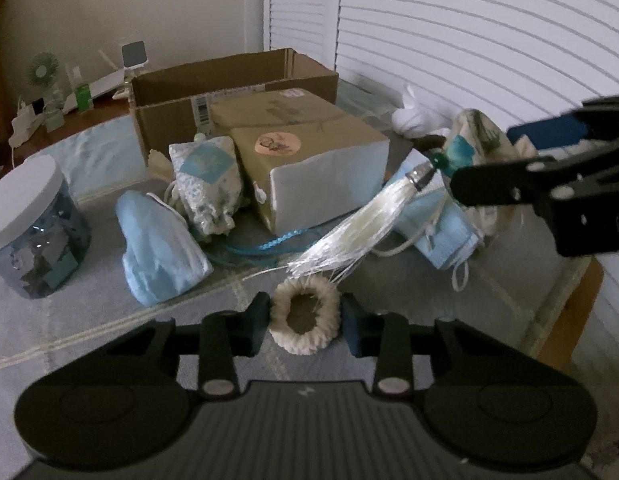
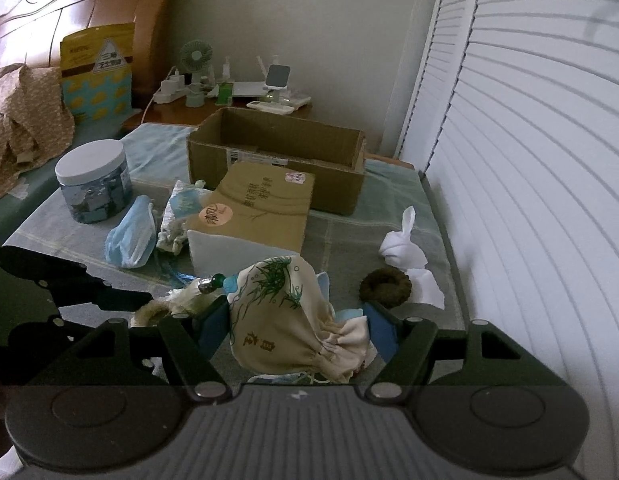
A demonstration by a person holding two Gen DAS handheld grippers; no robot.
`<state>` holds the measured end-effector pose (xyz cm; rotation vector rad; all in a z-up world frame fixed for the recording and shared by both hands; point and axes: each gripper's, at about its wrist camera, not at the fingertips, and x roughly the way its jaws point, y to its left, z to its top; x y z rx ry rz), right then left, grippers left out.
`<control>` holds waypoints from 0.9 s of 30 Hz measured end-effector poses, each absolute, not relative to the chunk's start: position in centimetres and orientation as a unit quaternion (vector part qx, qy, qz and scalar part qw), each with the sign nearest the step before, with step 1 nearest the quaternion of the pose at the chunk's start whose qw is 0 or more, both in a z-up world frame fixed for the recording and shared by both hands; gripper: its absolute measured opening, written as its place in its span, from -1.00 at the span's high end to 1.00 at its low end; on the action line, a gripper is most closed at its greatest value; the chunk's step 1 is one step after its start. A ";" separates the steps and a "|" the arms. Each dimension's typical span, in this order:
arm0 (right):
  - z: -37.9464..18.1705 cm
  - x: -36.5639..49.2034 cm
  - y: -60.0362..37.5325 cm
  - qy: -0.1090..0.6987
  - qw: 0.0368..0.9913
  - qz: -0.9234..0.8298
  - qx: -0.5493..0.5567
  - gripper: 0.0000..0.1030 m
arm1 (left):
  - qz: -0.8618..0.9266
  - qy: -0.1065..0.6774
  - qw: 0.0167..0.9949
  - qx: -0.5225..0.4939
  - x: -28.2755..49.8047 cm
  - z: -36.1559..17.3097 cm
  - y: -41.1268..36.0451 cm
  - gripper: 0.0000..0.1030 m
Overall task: Organize soft objects
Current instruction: 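Grasp the braided cream ring with the left tool while the right tool lifts the pouch, then carry the pouch into the cardboard box and open the right tool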
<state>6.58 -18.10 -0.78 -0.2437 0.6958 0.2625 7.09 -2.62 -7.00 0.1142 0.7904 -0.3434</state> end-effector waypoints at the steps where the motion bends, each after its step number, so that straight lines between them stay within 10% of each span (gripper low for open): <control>1: -0.7 6.6 -18.0 0.339 0.924 0.130 -0.120 -0.47 | -0.169 0.386 0.905 0.063 6.9 -6.8 -2.4 0.28; 27: 6.2 12.3 -14.6 0.300 0.928 0.171 -0.138 -0.47 | -0.158 0.362 0.914 0.096 5.0 -1.7 3.3 0.28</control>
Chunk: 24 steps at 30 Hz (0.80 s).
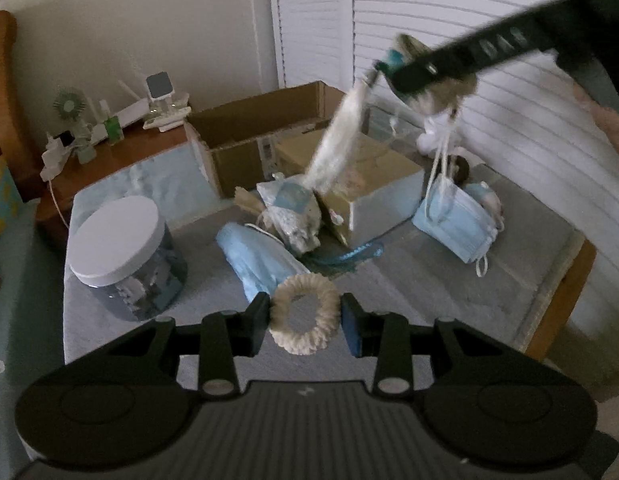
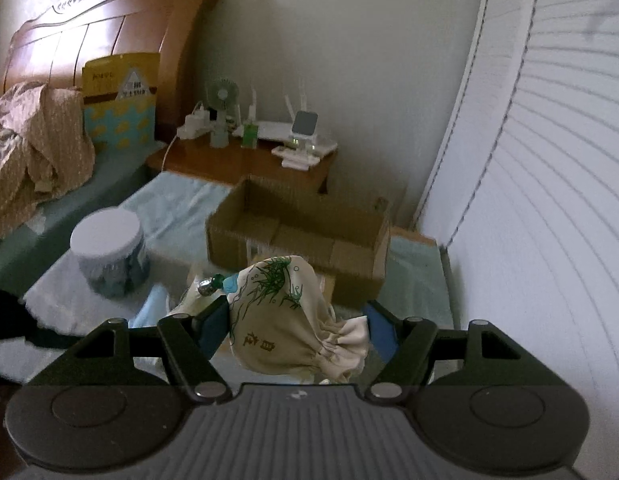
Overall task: Organize soft objects
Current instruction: 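Carry the pouch into the cardboard box and open the right tool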
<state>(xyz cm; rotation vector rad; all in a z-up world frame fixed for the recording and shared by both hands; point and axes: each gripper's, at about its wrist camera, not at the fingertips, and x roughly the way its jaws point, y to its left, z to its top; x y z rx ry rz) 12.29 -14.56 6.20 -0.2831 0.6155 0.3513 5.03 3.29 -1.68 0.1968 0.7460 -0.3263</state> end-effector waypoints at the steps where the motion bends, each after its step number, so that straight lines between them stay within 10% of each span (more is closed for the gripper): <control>1: 6.6 12.9 -14.3 0.297 0.929 0.173 -0.140 -0.47 | -0.156 0.361 0.915 0.093 5.1 -1.6 3.5 0.28; 24: 9.1 30.8 -6.8 0.273 0.912 0.204 -0.229 -0.47 | -0.083 0.367 0.925 0.047 7.9 -1.8 7.1 0.28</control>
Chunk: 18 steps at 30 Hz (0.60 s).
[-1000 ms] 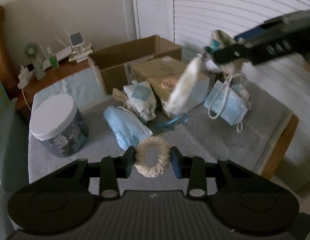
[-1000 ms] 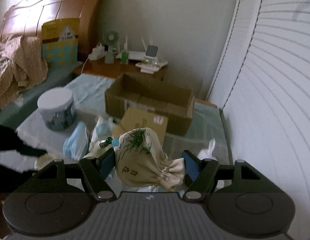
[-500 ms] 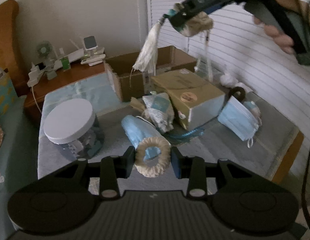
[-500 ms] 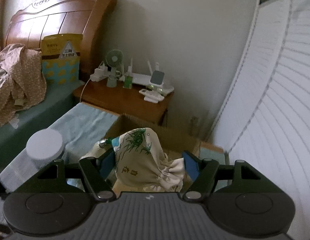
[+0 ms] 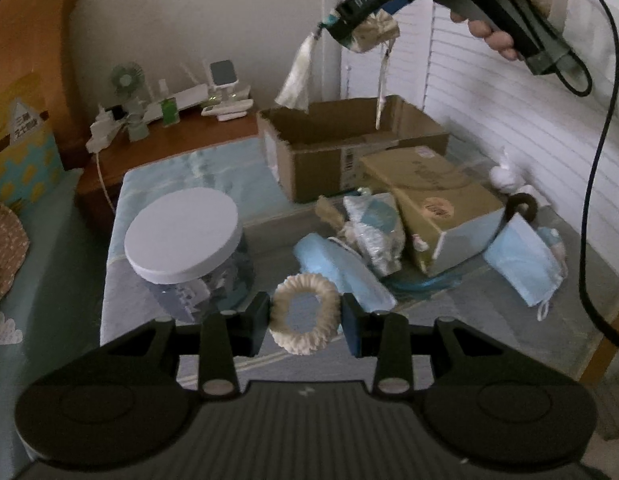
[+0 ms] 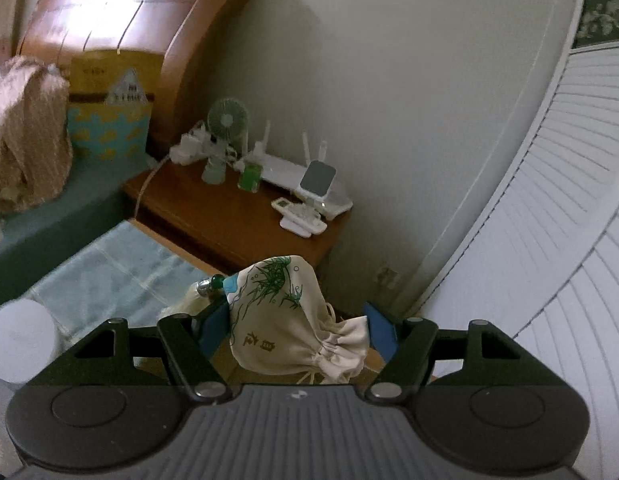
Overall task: Organize soft objects
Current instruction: 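Carry the pouch into the cardboard box and open the right tool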
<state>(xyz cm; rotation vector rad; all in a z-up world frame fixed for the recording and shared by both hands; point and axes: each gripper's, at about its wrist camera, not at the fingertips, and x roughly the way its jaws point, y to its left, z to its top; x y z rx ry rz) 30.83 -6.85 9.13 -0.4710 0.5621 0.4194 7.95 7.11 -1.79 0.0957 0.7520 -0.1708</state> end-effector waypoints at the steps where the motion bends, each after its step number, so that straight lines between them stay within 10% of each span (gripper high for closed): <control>1: 8.6 31.3 -6.8 0.279 0.909 0.204 -0.231 -0.47 | -0.080 0.369 0.925 0.047 8.0 -1.9 7.2 0.28; 18: 2.5 30.9 -7.9 0.358 0.888 0.235 -0.169 -1.00 | -0.079 0.378 0.921 0.056 9.1 -2.0 6.9 0.28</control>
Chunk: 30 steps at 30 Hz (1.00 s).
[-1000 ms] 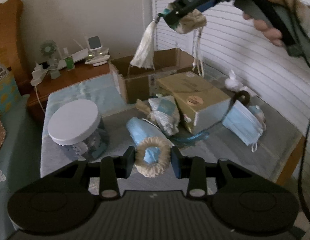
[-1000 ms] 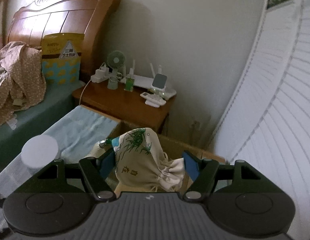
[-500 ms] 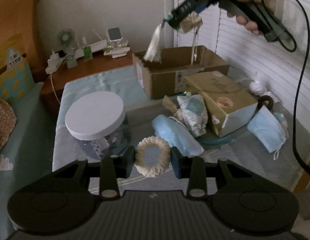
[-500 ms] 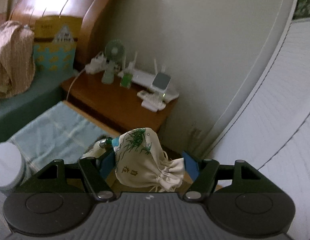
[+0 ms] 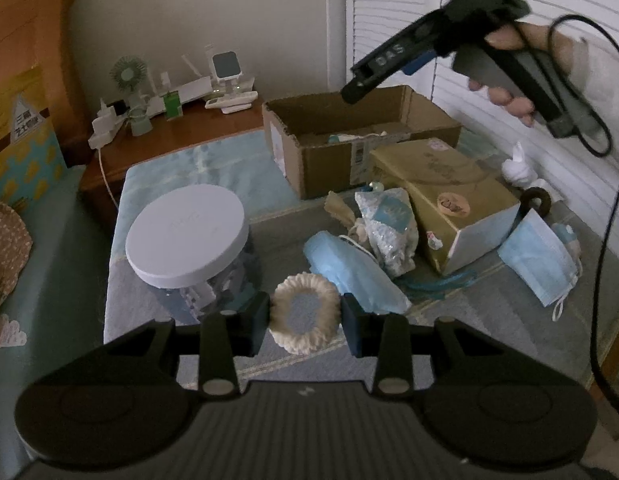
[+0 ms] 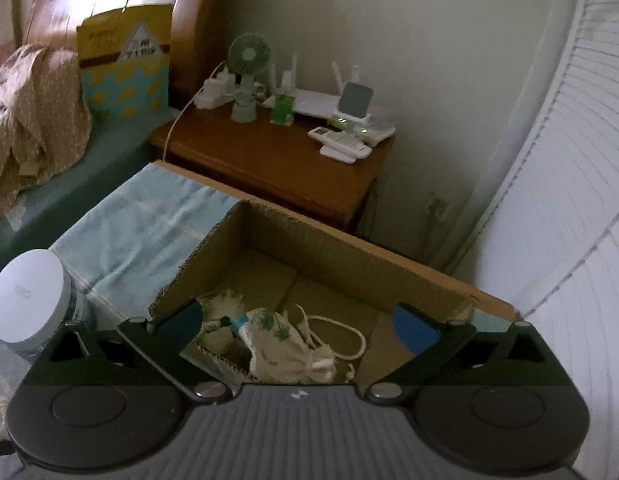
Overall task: Organize soft objects
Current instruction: 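Carry the pouch into the cardboard box and open the right tool, then carry the braided ring into the cardboard box and open the left tool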
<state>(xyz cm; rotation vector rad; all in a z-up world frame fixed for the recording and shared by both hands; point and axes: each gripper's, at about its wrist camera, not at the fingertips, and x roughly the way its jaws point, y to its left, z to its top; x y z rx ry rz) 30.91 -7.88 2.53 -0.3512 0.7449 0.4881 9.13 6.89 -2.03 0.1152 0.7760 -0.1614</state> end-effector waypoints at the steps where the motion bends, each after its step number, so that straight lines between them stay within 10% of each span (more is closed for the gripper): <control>1: 2.7 30.7 -8.3 0.358 0.889 0.234 -0.164 -1.00 | -0.081 0.378 0.921 0.056 9.2 -2.0 6.8 0.28; 30: -0.1 13.8 -15.3 0.359 0.915 0.177 -0.047 -1.00 | -0.128 0.349 0.924 0.091 20.0 2.1 3.0 0.22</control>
